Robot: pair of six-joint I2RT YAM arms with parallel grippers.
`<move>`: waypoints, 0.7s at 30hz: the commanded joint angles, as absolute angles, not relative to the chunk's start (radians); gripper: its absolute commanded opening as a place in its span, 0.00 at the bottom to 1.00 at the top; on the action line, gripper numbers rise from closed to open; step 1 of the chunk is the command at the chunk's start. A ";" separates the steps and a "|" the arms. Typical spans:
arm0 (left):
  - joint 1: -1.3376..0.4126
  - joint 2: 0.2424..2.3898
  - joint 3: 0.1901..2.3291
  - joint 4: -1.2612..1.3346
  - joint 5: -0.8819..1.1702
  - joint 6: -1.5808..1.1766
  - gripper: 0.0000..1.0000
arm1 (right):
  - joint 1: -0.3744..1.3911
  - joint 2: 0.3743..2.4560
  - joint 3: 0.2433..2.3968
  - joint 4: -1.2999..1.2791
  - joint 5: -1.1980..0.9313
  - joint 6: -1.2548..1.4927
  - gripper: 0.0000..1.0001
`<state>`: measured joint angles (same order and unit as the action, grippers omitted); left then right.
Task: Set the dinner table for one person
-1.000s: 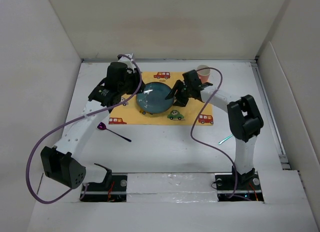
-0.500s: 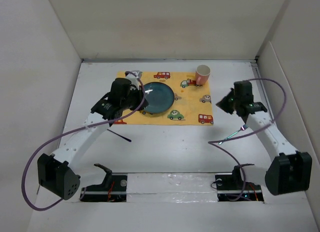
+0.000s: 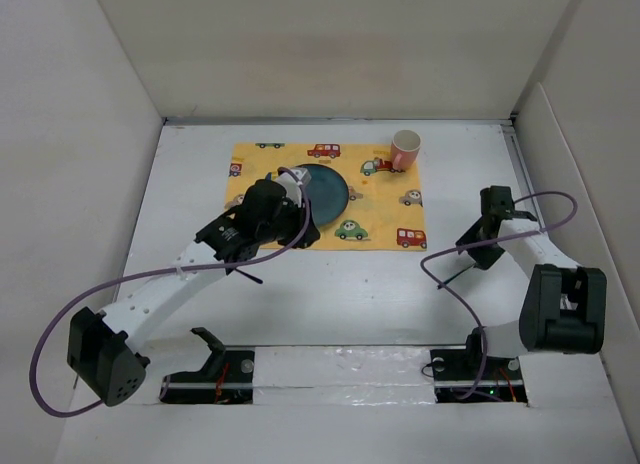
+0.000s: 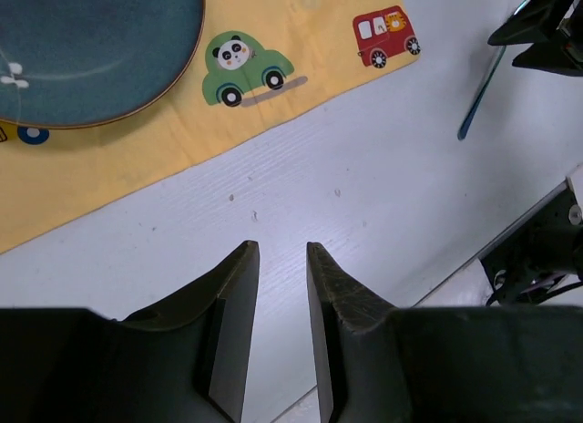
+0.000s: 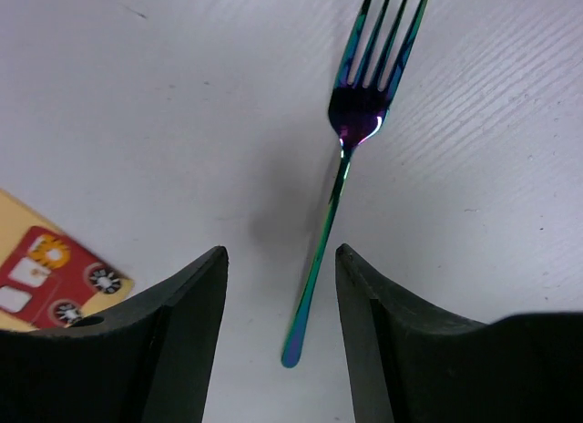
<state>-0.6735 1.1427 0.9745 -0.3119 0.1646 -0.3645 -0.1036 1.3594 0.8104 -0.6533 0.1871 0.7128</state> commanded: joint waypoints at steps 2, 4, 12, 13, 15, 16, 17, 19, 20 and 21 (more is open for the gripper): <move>-0.675 1.092 0.953 -0.285 0.135 -0.376 0.26 | -0.106 1.384 0.835 -0.669 0.236 0.695 0.54; -0.684 1.091 0.948 -0.287 0.112 -0.371 0.26 | -0.116 1.394 0.819 -0.660 0.244 0.701 0.49; -0.684 1.083 0.960 -0.285 0.094 -0.380 0.26 | -0.143 1.489 0.850 -0.669 0.258 0.701 0.39; -0.684 1.083 0.963 -0.287 0.087 -0.382 0.26 | -0.152 1.500 0.850 -0.672 0.256 0.703 0.39; -0.684 1.080 0.973 -0.290 0.072 -0.376 0.26 | -0.162 1.519 0.864 -0.692 0.262 0.709 0.36; -0.684 1.078 0.976 -0.288 0.058 -0.371 0.26 | -0.163 1.522 0.864 -0.690 0.258 0.707 0.34; -0.684 1.078 0.980 -0.287 0.052 -0.370 0.26 | -0.163 1.534 0.864 -0.687 0.259 0.707 0.32; -0.684 1.078 0.983 -0.284 0.038 -0.364 0.26 | -0.163 1.546 0.865 -0.680 0.256 0.710 0.19; -0.684 1.078 0.986 -0.282 0.034 -0.361 0.26 | -0.163 1.569 0.871 -0.678 0.256 0.712 0.15; -0.684 1.078 0.989 -0.281 0.029 -0.359 0.26 | -0.163 1.578 0.877 -0.683 0.258 0.718 0.00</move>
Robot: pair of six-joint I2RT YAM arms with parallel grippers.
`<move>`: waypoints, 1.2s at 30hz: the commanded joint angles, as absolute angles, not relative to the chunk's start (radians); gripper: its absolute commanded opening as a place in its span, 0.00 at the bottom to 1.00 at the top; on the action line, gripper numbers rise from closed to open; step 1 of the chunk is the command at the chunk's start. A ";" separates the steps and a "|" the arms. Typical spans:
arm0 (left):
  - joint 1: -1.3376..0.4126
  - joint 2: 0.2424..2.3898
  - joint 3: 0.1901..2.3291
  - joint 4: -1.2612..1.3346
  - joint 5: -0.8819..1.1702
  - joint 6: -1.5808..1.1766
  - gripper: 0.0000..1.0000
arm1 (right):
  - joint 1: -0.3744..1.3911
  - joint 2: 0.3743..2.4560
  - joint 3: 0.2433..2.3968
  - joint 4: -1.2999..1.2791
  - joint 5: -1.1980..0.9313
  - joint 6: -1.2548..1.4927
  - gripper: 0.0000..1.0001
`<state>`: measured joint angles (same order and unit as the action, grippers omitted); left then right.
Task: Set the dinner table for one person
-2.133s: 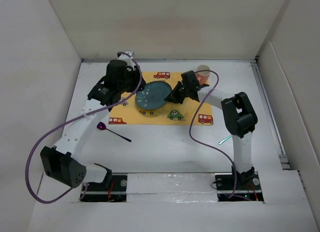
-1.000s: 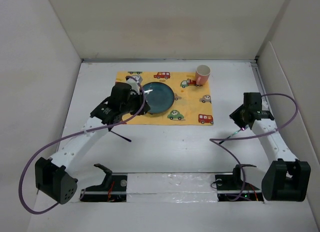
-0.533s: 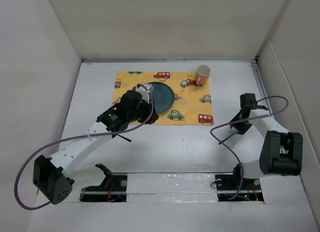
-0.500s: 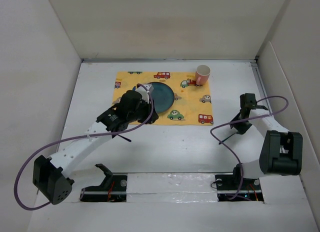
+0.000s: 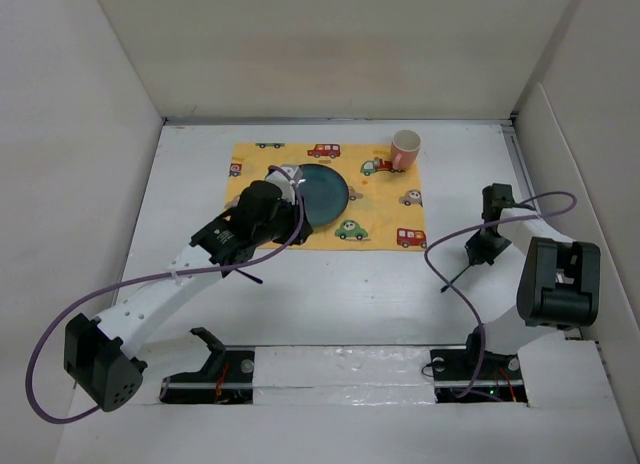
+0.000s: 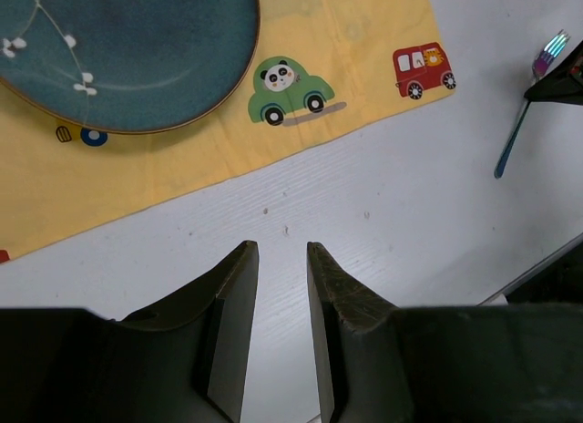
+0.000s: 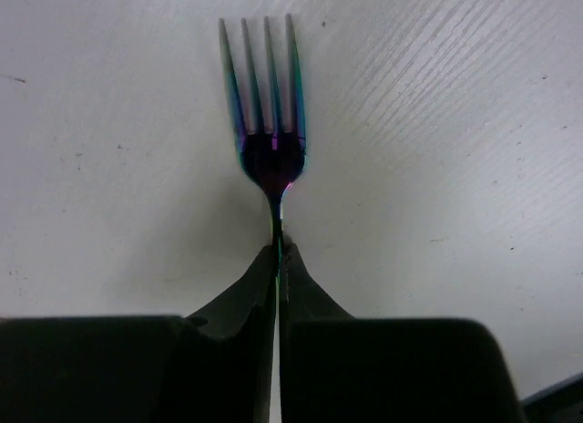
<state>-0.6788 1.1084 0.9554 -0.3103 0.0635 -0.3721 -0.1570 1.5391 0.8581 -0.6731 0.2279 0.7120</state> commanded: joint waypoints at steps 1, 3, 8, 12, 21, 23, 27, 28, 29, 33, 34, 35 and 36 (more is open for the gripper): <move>-0.684 1.080 0.994 -0.284 0.022 -0.359 0.26 | -0.163 1.580 0.882 -0.687 0.264 0.722 0.00; -0.684 1.078 1.012 -0.288 0.009 -0.351 0.26 | -0.131 1.530 0.902 -0.696 0.285 0.733 0.00; -0.673 1.097 1.121 -0.337 -0.075 -0.325 0.26 | 0.107 1.396 1.072 -0.707 0.232 0.733 0.00; -0.654 1.127 1.247 -0.388 -0.114 -0.322 0.26 | 0.330 1.518 1.383 -0.768 0.207 0.724 0.00; -0.629 1.065 1.345 -0.433 -0.144 -0.411 0.29 | 0.678 2.101 2.224 -0.838 0.178 0.617 0.00; -0.629 1.036 1.345 -0.448 -0.156 -0.428 0.29 | 0.721 2.216 2.331 -0.824 0.154 0.617 0.00; -0.620 0.979 1.330 -0.477 -0.213 -0.462 0.29 | 0.770 2.333 2.454 -0.697 0.076 0.659 0.00; -0.620 0.956 1.327 -0.485 -0.216 -0.466 0.29 | 0.770 2.351 2.454 -0.660 0.057 0.675 0.00; -0.620 0.947 1.321 -0.488 -0.218 -0.468 0.29 | 0.784 2.370 2.459 -0.600 0.043 0.698 0.00; -0.620 0.931 1.313 -0.526 -0.227 -0.472 0.29 | 0.821 2.509 2.578 -0.557 0.011 0.748 0.00; -0.620 0.931 1.312 -0.537 -0.227 -0.469 0.29 | 0.831 2.558 2.615 -0.549 0.008 0.761 0.00; -0.629 0.930 1.302 -0.541 -0.224 -0.472 0.29 | 0.831 2.572 2.617 -0.514 0.008 0.784 0.00; -0.629 0.920 1.292 -0.540 -0.213 -0.477 0.29 | 0.841 2.601 2.614 -0.482 0.012 0.796 0.00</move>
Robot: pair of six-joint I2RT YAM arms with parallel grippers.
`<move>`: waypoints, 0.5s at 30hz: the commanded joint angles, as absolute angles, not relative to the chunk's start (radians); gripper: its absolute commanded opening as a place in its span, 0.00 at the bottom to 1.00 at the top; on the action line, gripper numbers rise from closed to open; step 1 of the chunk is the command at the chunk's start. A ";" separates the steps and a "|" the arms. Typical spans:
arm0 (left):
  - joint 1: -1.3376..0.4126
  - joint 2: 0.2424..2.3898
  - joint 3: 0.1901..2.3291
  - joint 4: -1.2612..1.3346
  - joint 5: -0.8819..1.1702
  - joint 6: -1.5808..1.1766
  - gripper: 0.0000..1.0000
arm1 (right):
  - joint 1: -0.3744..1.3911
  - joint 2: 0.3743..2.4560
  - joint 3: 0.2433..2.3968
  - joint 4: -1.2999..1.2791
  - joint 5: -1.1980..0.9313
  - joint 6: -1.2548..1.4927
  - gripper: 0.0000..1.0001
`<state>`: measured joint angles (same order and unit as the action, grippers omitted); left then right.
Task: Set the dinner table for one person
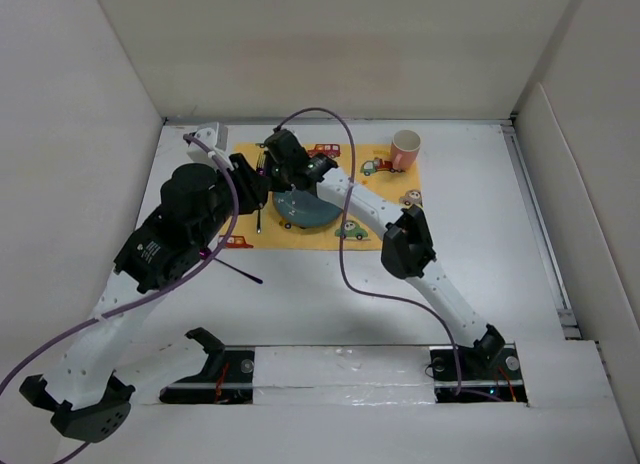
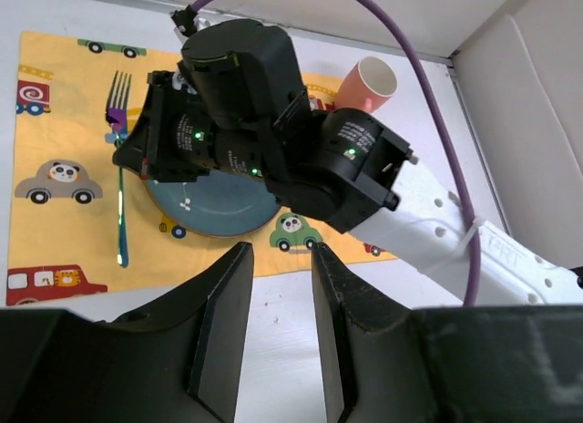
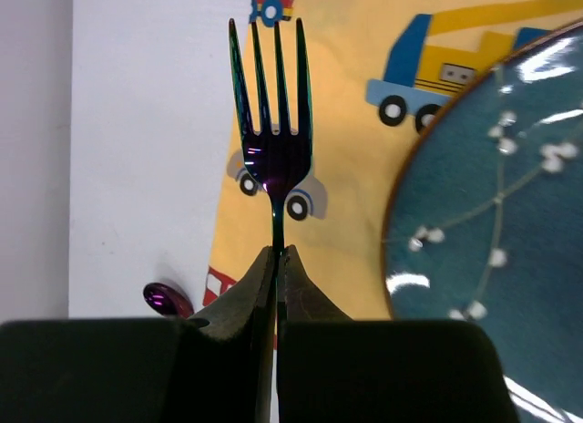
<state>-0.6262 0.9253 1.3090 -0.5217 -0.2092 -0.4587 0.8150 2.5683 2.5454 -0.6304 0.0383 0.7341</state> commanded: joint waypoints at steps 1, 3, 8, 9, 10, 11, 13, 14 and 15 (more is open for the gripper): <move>-0.629 0.920 1.292 -0.540 -0.213 -0.477 0.29 | 0.841 2.602 2.612 -0.468 0.012 0.796 0.00; -0.638 0.914 1.272 -0.537 -0.203 -0.479 0.29 | 0.841 2.615 2.611 -0.450 0.034 0.807 0.00; -0.638 0.913 1.236 -0.520 -0.184 -0.476 0.29 | 0.830 2.681 2.650 -0.402 0.035 0.830 0.00; -0.638 0.913 1.235 -0.519 -0.187 -0.474 0.29 | 0.830 2.694 2.663 -0.405 0.031 0.831 0.00; -0.638 0.916 1.236 -0.517 -0.189 -0.468 0.29 | 0.830 2.704 2.672 -0.406 0.026 0.831 0.00; -0.638 0.914 1.238 -0.515 -0.192 -0.466 0.30 | 0.821 2.720 2.675 -0.405 0.022 0.833 0.00; -0.638 0.919 1.232 -0.508 -0.199 -0.462 0.29 | 0.821 2.727 2.674 -0.414 0.021 0.828 0.00; -0.638 0.920 1.226 -0.503 -0.202 -0.457 0.29 | 0.821 2.730 2.674 -0.422 0.021 0.822 0.00; -0.638 0.920 1.221 -0.497 -0.206 -0.457 0.29 | 0.821 2.735 2.666 -0.428 0.021 0.819 0.00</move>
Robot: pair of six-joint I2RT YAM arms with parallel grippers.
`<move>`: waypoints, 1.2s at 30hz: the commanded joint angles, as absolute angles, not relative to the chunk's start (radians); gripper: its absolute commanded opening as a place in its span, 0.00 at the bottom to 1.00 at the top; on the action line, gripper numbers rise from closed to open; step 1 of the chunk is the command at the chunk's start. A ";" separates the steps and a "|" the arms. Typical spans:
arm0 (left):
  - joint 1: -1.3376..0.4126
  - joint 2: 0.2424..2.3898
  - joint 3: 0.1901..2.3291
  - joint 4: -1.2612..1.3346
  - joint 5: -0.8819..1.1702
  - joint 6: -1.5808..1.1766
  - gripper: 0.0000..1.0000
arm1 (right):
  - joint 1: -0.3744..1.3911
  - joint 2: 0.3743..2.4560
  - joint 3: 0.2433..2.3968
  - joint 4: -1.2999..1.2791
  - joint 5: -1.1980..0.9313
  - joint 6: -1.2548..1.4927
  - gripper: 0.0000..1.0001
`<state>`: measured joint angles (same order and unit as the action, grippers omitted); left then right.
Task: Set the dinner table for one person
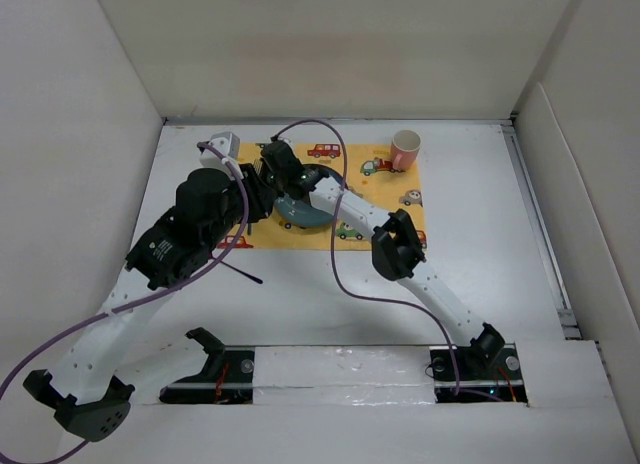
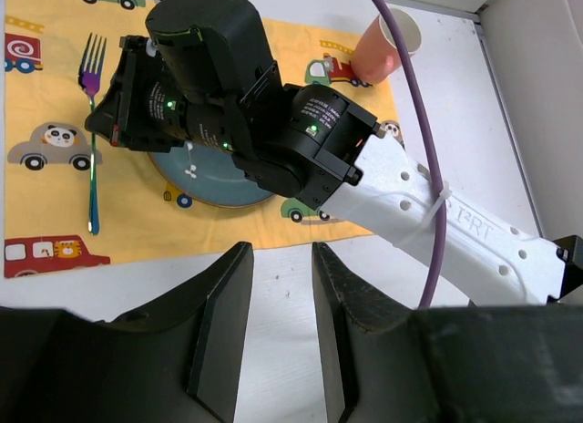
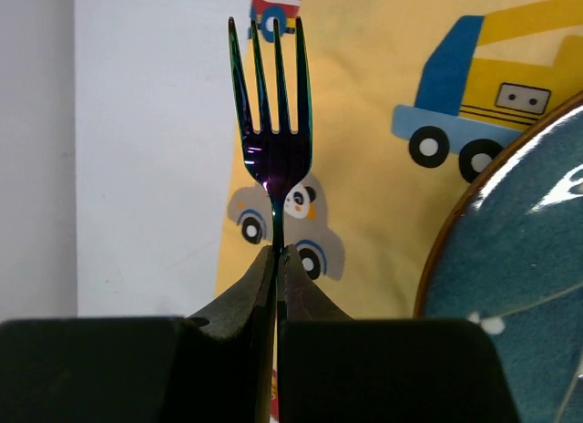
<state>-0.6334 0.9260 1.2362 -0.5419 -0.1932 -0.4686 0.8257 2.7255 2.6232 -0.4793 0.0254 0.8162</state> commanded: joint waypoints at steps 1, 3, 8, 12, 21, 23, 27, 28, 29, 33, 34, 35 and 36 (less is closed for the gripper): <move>-0.638 0.925 1.216 -0.494 -0.204 -0.456 0.29 | 0.821 2.735 2.660 -0.431 0.020 0.819 0.00; -0.638 0.925 1.203 -0.482 -0.201 -0.459 0.29 | 0.821 2.740 2.652 -0.439 0.015 0.815 0.00; -0.638 0.943 1.198 -0.469 -0.213 -0.456 0.30 | 0.821 2.746 2.655 -0.462 0.017 0.802 0.00; -0.638 0.948 1.195 -0.456 -0.213 -0.456 0.29 | 0.821 2.758 2.657 -0.471 0.008 0.799 0.00; -0.626 0.951 1.170 -0.436 -0.210 -0.466 0.30 | 0.821 2.773 2.640 -0.460 -0.035 0.785 0.14; -0.626 0.953 1.170 -0.437 -0.216 -0.465 0.30 | 0.821 2.773 2.643 -0.454 -0.040 0.785 0.18; -0.626 0.951 1.169 -0.433 -0.224 -0.463 0.30 | 0.821 2.763 2.640 -0.457 -0.029 0.779 0.21; -0.626 0.954 1.170 -0.431 -0.224 -0.462 0.30 | 0.821 2.757 2.637 -0.460 -0.028 0.776 0.21; -0.626 0.954 1.172 -0.431 -0.224 -0.462 0.30 | 0.821 2.749 2.631 -0.460 -0.025 0.773 0.22; -0.626 0.957 1.181 -0.425 -0.224 -0.457 0.30 | 0.821 2.697 2.596 -0.451 -0.014 0.761 0.23; -0.626 0.956 1.187 -0.426 -0.225 -0.456 0.30 | 0.821 2.663 2.582 -0.448 -0.014 0.752 0.23; -0.626 0.956 1.192 -0.428 -0.235 -0.451 0.30 | 0.821 2.642 2.544 -0.437 -0.024 0.744 0.20; -0.626 0.956 1.199 -0.433 -0.242 -0.448 0.30 | 0.821 2.614 2.518 -0.425 -0.040 0.735 0.17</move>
